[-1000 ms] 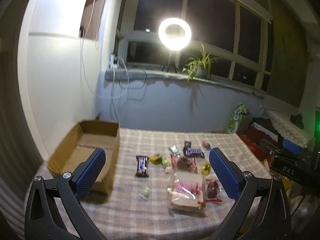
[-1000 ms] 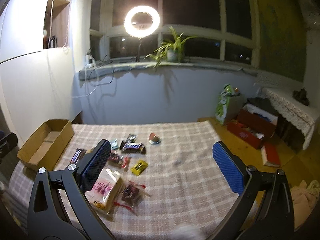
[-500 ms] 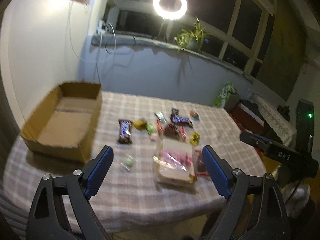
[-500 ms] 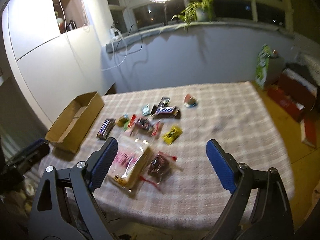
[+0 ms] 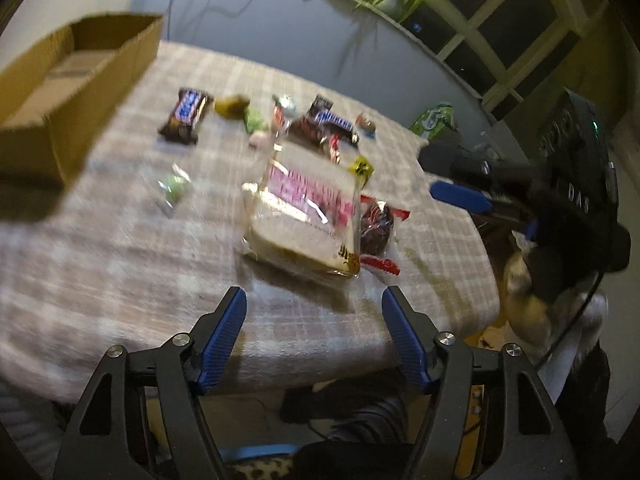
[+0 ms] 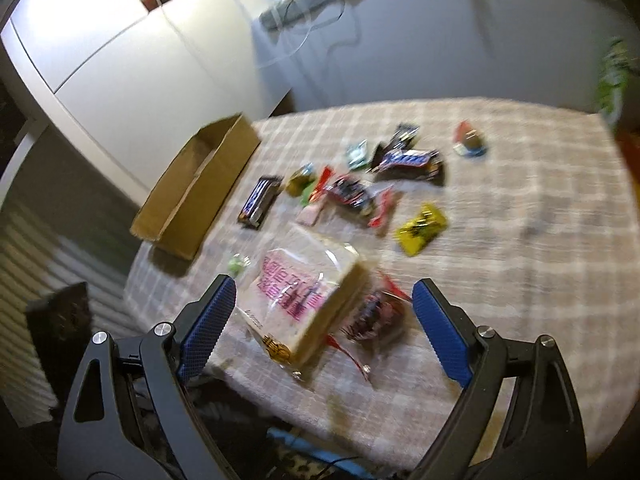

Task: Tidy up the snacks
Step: 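Move the left gripper to the bagged bread slice and close on it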

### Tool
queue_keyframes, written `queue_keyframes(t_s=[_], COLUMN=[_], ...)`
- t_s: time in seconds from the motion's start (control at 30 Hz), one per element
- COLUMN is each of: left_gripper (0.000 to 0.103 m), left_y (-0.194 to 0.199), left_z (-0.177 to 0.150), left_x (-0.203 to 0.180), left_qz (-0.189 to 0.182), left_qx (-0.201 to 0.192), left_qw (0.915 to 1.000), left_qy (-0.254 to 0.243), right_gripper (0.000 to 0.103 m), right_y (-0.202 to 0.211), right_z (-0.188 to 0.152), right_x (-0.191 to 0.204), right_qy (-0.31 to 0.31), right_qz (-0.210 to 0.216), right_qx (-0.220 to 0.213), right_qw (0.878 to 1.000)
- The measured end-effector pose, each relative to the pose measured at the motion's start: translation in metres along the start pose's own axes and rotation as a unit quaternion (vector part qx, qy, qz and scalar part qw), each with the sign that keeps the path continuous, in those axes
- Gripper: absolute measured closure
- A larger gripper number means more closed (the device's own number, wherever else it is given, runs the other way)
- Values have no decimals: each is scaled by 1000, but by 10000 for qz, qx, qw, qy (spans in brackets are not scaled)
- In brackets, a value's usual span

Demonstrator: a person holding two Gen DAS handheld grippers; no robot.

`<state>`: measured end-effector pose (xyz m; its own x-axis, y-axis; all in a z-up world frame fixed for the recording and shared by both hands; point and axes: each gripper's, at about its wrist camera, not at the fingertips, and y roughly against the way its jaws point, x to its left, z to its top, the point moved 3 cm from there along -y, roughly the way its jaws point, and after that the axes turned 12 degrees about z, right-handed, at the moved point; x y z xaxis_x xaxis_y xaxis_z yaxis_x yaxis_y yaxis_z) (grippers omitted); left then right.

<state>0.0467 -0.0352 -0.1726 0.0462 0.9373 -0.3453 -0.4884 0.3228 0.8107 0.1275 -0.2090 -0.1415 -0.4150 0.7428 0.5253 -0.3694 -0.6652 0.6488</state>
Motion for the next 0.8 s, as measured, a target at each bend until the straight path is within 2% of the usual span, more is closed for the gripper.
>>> queue_keyframes(t_s=[0.2,0.33,0.53,0.7,0.8], left_gripper=[34,34,38,39,39], left_y=[-15,-23,-37,-37,-37], left_z=[5,10,14,15,14], left_x=[-2,-3,4,2,2], left_qz=[-8,-67,-237,-149,-95], left_qx=[186,200,402,456,397], left_qw=[9997,9997,9989,9988,9991], left_qy=[183,122,80,-113,-62], right_gripper=[10,10,10,10,10], right_y=[-38,-59,-80,-95,-99], right_z=[21,29,35,31,29], right_x=[-19,-20,-25,-24,-22], right_qy=[-164,-74,-216,-204,-103], right_qz=[279,125,5,167,178], right_qx=[533,767,924,1016,1135], right_qw=[9981,9969,9955,9945,9933])
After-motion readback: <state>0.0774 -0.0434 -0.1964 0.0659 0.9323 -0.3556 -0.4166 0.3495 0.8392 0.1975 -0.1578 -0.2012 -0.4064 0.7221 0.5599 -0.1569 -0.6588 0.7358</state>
